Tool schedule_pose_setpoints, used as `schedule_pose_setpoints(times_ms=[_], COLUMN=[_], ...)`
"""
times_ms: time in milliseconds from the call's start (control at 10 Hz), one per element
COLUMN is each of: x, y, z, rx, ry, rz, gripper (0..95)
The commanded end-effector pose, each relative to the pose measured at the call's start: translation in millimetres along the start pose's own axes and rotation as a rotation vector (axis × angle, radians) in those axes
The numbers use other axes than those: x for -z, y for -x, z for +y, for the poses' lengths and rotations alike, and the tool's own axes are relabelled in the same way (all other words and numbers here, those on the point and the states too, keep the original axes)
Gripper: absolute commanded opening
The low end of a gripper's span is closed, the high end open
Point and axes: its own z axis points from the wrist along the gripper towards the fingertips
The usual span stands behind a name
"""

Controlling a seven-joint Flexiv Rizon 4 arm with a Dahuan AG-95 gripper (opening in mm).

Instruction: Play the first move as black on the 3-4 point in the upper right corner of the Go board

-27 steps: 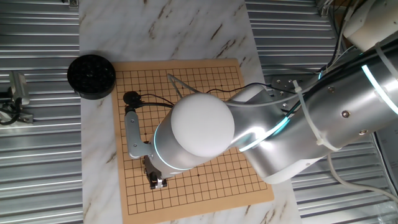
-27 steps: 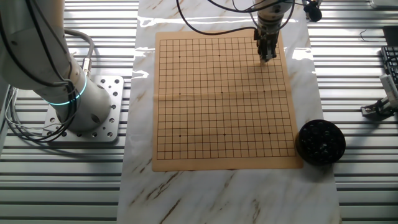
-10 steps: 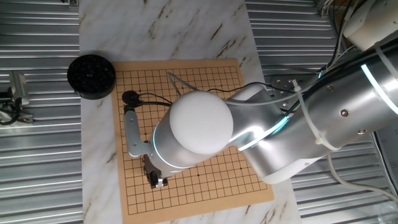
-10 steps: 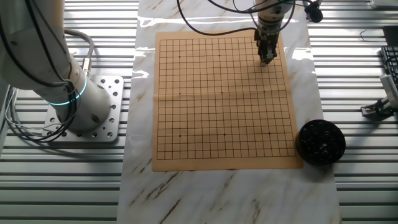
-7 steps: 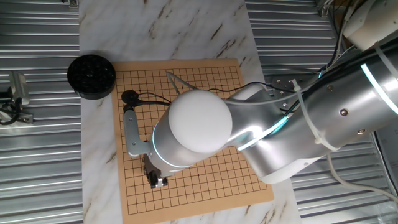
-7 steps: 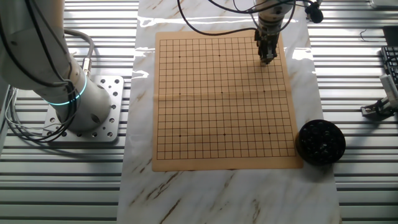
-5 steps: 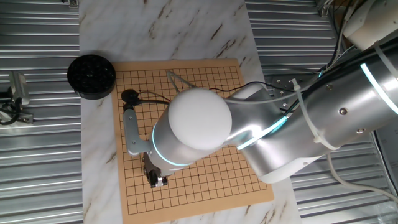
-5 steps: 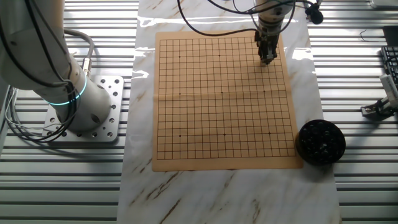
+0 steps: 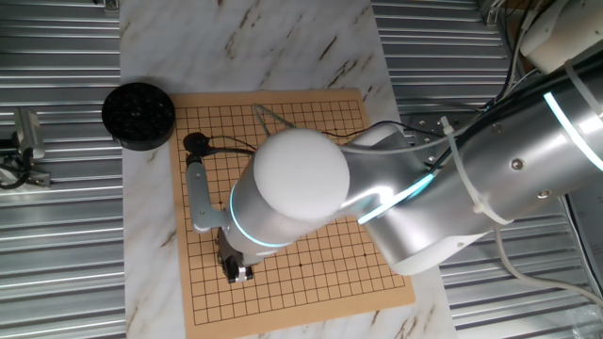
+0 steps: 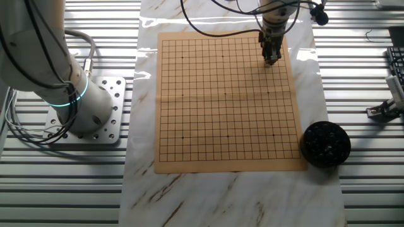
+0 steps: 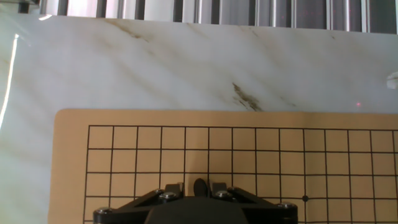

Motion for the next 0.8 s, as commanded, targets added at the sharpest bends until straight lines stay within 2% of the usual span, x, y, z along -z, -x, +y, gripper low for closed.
schedule_pose_setpoints(times_ms=[100,800], x=[-0.3,0.1], y=[0.3,0.5], z=[1.0,1.1], rx=[-0.001,-0.006], ry=[0.001,0.011], rz=[0.003,0.005], gripper=[19.0,19.0])
